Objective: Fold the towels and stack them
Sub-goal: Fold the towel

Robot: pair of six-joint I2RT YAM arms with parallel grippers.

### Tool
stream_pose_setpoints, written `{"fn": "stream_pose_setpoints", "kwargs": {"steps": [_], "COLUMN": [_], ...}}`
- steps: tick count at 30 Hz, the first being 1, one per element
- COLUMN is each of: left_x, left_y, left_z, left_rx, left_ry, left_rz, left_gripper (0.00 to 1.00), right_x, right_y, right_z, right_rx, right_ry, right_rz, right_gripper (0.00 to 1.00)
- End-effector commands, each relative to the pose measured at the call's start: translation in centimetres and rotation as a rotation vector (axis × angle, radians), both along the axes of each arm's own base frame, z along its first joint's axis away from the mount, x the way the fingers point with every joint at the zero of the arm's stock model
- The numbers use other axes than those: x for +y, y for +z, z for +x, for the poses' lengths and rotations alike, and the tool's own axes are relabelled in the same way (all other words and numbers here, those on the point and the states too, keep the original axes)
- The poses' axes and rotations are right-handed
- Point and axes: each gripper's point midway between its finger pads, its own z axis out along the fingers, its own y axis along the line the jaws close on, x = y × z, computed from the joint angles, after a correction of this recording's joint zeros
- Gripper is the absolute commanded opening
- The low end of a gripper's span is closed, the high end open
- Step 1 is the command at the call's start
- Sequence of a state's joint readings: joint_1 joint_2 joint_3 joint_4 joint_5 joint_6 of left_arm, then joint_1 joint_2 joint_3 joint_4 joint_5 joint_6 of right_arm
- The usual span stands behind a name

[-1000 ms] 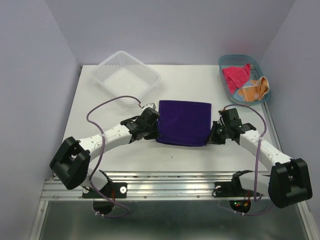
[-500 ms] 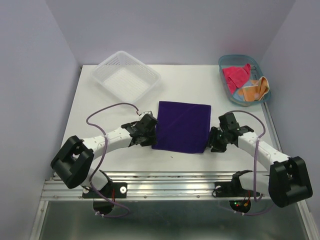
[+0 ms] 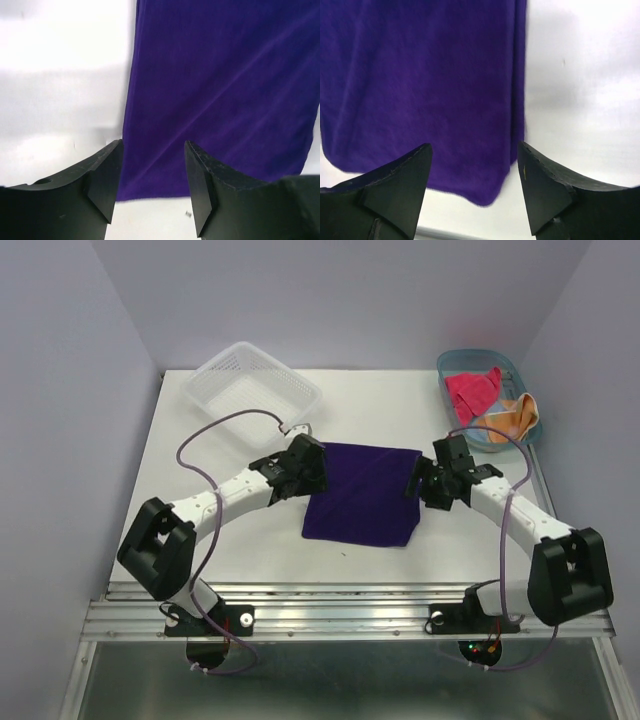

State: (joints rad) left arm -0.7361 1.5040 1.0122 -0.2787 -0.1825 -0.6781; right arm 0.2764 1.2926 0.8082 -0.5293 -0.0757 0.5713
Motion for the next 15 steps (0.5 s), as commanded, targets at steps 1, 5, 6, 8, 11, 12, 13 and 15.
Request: {"fn": "stream_pose_setpoints", "kwargs": {"steps": [1,5,6,8,11,12,13,15], "left_x": [0.6,-0.5,-0.8,-1.2,-1.7,-1.6,-1.5,-1.4], "left_y": [2.5,1.5,1.6,1.4,2.1,1.2,1.1,0.8], "left_z": [6.2,8.7,9.0,10.4,12.2,12.6,13.3,14.1], "left_rx": [-0.114,-0.119,-0.121,-0.129,-0.158,-0.148,-0.153,-0.155], "left_ry": [0.075,0.067,0.063,0.064,0.074,0.084,0.104,0.120], "left_rz": [0.026,0.054,0.054,0.061,0.072,0.092,0.110,0.119], "left_gripper": [0.63,0.62,0.62,0.62,0.60,0.60,0.60,0.60], "right_x": [-0.7,-1.2,-1.4,-2.1,-2.7,-2.6,-2.6,-2.7], "right_y": [2.6,1.7,1.6,1.6,1.3,1.7,1.1,0.9], "right_z": [6.3,8.5,9.0,10.3,11.8,12.6,13.0,13.8], "right_rx": [-0.158,-0.145,-0.150,-0.155,-0.173,-0.201,-0.191,-0.190], "right_ry": [-0.038,-0.053,-0.055,-0.075,-0.091,-0.089,-0.083,-0.088], "right_rz": [-0.084,-0.135,-0.144,-0.183,-0.217,-0.210,-0.215,-0.217], "right_gripper": [0.73,0.72,0.72,0.71,0.70,0.68,0.67,0.64]}}
